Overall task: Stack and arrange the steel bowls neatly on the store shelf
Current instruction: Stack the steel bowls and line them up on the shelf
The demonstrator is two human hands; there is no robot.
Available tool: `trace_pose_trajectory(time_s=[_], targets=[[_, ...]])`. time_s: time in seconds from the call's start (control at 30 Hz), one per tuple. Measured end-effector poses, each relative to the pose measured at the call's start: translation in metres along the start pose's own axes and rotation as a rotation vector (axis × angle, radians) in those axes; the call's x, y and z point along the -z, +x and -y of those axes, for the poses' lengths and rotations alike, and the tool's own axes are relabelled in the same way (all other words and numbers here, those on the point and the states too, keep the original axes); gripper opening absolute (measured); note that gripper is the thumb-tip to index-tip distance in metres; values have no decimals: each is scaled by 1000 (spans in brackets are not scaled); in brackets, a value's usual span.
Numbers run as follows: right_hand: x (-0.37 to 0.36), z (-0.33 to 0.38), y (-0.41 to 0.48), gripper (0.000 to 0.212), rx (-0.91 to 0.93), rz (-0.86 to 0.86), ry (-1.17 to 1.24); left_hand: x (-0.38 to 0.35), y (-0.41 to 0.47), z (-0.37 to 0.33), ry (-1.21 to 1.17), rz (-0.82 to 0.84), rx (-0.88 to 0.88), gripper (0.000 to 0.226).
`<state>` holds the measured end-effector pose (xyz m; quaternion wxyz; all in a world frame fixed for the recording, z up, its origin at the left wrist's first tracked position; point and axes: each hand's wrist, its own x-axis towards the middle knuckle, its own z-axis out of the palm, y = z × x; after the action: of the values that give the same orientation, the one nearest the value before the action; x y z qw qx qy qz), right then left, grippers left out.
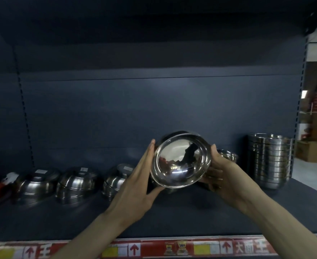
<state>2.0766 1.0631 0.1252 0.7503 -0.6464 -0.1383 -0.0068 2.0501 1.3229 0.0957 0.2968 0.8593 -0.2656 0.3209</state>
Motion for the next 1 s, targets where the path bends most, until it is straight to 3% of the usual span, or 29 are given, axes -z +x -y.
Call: trace_pose_trajectory(time_s=[0.07,0.13,0.3,0.4,0.53,0.63,0.8,1.0], targets=[[3,-7,5,53,12,-44,-27,0,1,1,-50,-37,39,123],[-1,-10,5,65,4,-64,-68,-1,0,2,-108,-71,79,123],[-14,-12,2,54,32,-58,-34,-4,2,11,-250,-138,150,127],[-17,-16,3,67,77,-32,-28,-5,6,13,-431,-129,216,130],[-19,-21,4,67,126,46,-66,-8,14,12,-611,-160,274,103],[-23,-23,4,42,160,103,-109,-11,18,17,-655,-173,309,84],[-28,-27,10,33,170,82,-122,-20,22,22,-663,-206,331,75],[-25,-39,39,75,206,-51,-106,-33,42,31,-783,-328,354,89]])
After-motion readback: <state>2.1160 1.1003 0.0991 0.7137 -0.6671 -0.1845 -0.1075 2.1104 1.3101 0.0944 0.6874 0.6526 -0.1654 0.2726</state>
